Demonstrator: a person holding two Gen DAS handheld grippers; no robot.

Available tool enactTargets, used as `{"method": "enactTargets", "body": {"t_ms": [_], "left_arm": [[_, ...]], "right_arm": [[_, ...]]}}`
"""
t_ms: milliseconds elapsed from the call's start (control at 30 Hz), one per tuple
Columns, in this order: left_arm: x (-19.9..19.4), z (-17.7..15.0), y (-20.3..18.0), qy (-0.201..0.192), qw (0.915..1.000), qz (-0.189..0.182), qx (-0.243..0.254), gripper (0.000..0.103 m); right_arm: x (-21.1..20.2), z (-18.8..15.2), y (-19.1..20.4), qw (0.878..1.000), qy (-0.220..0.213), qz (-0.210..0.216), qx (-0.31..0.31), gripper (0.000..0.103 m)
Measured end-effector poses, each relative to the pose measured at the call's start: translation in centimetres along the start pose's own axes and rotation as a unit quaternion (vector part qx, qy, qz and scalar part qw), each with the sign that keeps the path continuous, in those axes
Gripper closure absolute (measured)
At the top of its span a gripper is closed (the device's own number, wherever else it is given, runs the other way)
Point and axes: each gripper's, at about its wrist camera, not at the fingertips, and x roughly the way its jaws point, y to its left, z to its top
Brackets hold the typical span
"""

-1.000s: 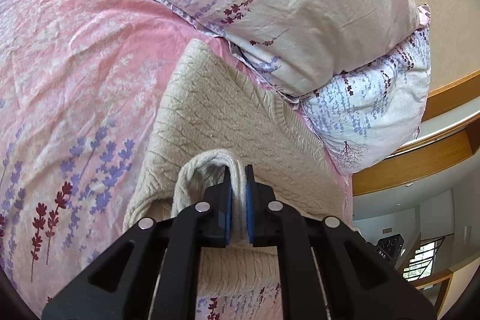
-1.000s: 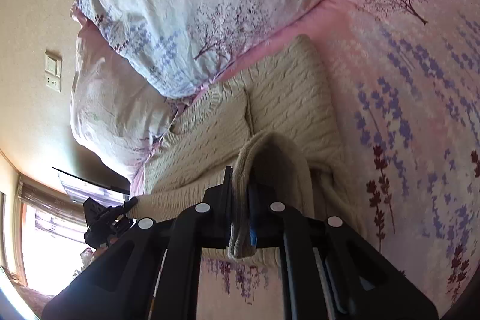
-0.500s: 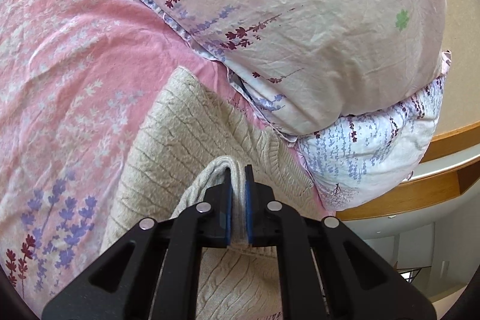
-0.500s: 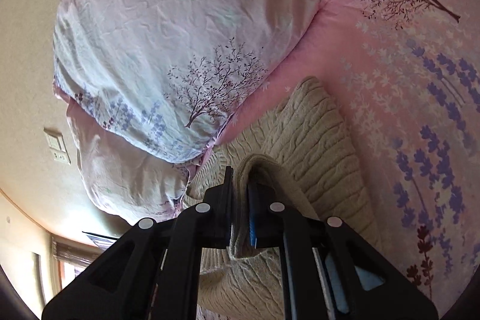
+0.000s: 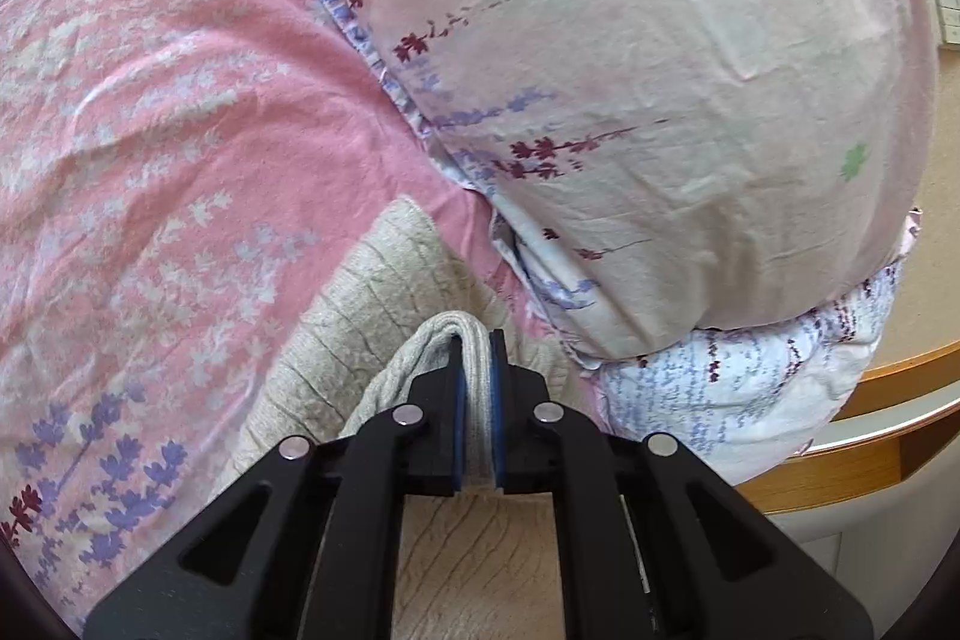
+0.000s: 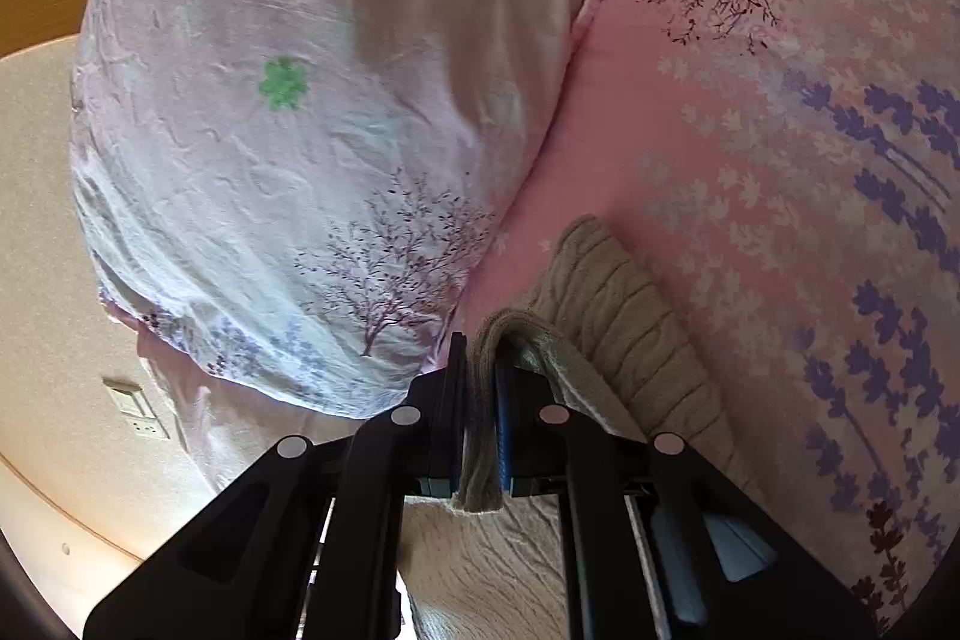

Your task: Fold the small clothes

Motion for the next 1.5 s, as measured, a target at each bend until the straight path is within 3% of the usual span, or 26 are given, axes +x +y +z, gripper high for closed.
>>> {"method": "enactTargets", "body": {"t_ms": [133,233,300,333,367,400,467,600,667,900,1000,1067,1100,1133,1167,1333,1433,1500], "left_arm": [[0.6,0.4,-1.5,-0.008,0.9995,-0.009,0.028,0.097],[1.8,0.8,-1.6,0.007,0.9993,0.012,0.035,0.095],[2.0,0.8,-1.2,0.016,0.9995,0.013,0.025,0.092],[1.7,0.8,-1.2,0.016,0.9995,0.008,0.027,0.083],[1.3,0.7,-1.3,0.013,0.9993,0.007,0.034,0.07],[0.8,0.7,-1.4,0.007,0.999,0.009,0.044,0.063],[-0.6,0.6,-1.9,-0.01,0.9973,0.029,0.067,0.047],[-2.5,-0.1,-2.2,-0.013,0.9902,0.067,0.122,0.048],[-3.0,-1.0,-2.2,-0.005,0.984,0.088,0.155,0.055],[-2.6,-3.6,-1.3,0.012,0.9656,0.137,0.221,0.061],[-1.9,-4.2,-1.3,0.018,0.9604,0.145,0.237,0.069],[-1.2,-4.5,-1.3,0.024,0.9557,0.158,0.247,0.081],[-1.0,-4.6,-1.3,0.026,0.9536,0.164,0.251,0.085],[-0.8,-4.6,-1.4,0.026,0.953,0.166,0.252,0.094],[-0.8,-4.5,-1.4,0.024,0.9538,0.166,0.249,0.095],[-1.5,-4.1,-1.3,0.002,0.9568,0.164,0.24,0.096],[-1.7,-3.8,-1.1,-0.004,0.9584,0.168,0.231,0.096],[-1.4,-3.9,-0.5,-0.002,0.9595,0.172,0.223,0.096]], "right_arm": [[0.3,0.0,1.1,1.0,-0.014,0.011,-0.009,0.094],[0.8,0.2,1.3,1.0,-0.003,-0.004,-0.004,0.093],[0.6,0.2,1.3,1.0,0.006,-0.002,0.006,0.074],[0.0,0.1,1.6,1.0,-0.002,-0.006,-0.003,0.048],[-0.8,0.0,2.0,1.0,-0.016,-0.008,-0.019,0.035],[-1.6,-0.1,2.3,0.999,-0.026,-0.011,-0.038,0.034],[-2.9,-0.3,2.9,0.996,-0.03,-0.03,-0.081,0.034],[-4.4,-1.9,3.2,0.98,-0.012,-0.093,-0.173,0.041],[-4.6,-2.9,2.8,0.971,0.005,-0.119,-0.205,0.049],[-4.0,-5.5,2.1,0.952,0.033,-0.158,-0.26,0.057],[-2.9,-6.1,2.5,0.936,0.042,-0.193,-0.291,0.07],[-2.6,-6.2,2.7,0.934,0.049,-0.199,-0.294,0.088],[-2.7,-6.3,2.7,0.934,0.045,-0.198,-0.295,0.089],[-2.7,-6.4,2.9,0.933,0.039,-0.199,-0.297,0.091],[-2.7,-6.5,3.1,0.933,0.035,-0.2,-0.299,0.091],[-2.8,-6.7,3.2,0.929,0.03,-0.208,-0.304,0.091],[-2.1,-7.1,3.4,0.918,0.027,-0.236,-0.316,0.092],[-2.1,-7.0,2.9,0.918,0.028,-0.245,-0.311,0.092]]}}
